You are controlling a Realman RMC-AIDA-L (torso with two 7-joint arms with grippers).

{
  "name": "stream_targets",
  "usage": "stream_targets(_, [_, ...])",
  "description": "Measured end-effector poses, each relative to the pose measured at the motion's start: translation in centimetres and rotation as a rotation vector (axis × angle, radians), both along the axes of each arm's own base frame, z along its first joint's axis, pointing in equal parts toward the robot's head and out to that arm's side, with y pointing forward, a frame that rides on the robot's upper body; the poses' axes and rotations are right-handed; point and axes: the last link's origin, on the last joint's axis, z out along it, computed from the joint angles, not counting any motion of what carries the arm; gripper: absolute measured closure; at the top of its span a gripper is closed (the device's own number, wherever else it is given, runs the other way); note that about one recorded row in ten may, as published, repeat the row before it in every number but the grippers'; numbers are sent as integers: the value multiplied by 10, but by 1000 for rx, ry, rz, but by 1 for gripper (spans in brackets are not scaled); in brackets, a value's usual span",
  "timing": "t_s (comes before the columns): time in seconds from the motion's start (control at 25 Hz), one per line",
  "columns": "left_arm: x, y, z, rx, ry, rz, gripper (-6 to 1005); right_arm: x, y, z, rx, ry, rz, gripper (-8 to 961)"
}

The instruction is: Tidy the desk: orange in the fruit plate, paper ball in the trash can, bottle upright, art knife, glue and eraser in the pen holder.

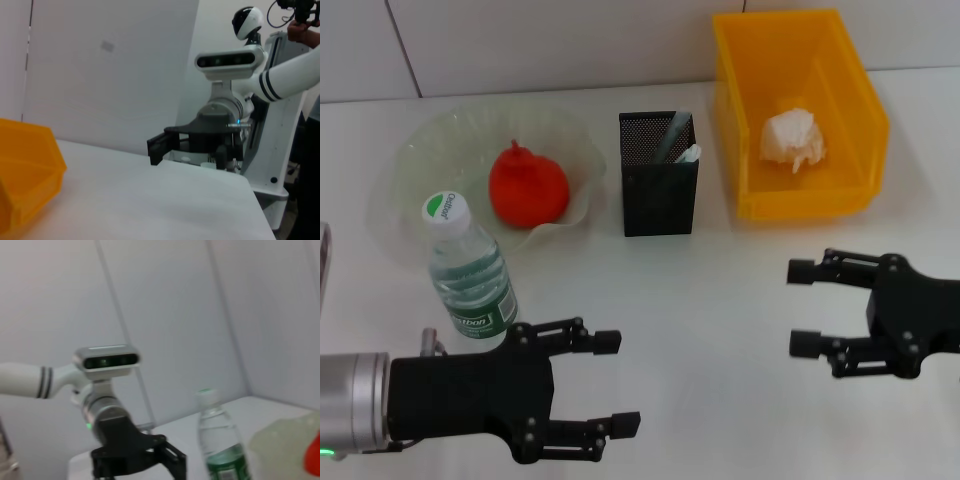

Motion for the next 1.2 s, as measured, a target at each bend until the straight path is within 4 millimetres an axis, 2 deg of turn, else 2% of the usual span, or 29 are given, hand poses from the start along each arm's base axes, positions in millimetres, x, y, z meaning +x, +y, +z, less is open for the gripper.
stream_targets(0.16, [-15, 0, -4, 25, 21, 67, 188, -9, 0, -11, -112, -38, 57, 129])
stream_targets(0.36, [-25, 3, 3, 69, 10, 103, 188, -11, 3, -23, -134, -69, 45, 130])
stream_targets(0.72, [-26, 5, 6, 70, 9, 110, 188, -13, 9, -36, -106, -79, 16, 130])
stream_targets(1.2, [-26, 5, 8, 71, 5, 108, 188, -17, 11, -40, -102, -71, 19, 130])
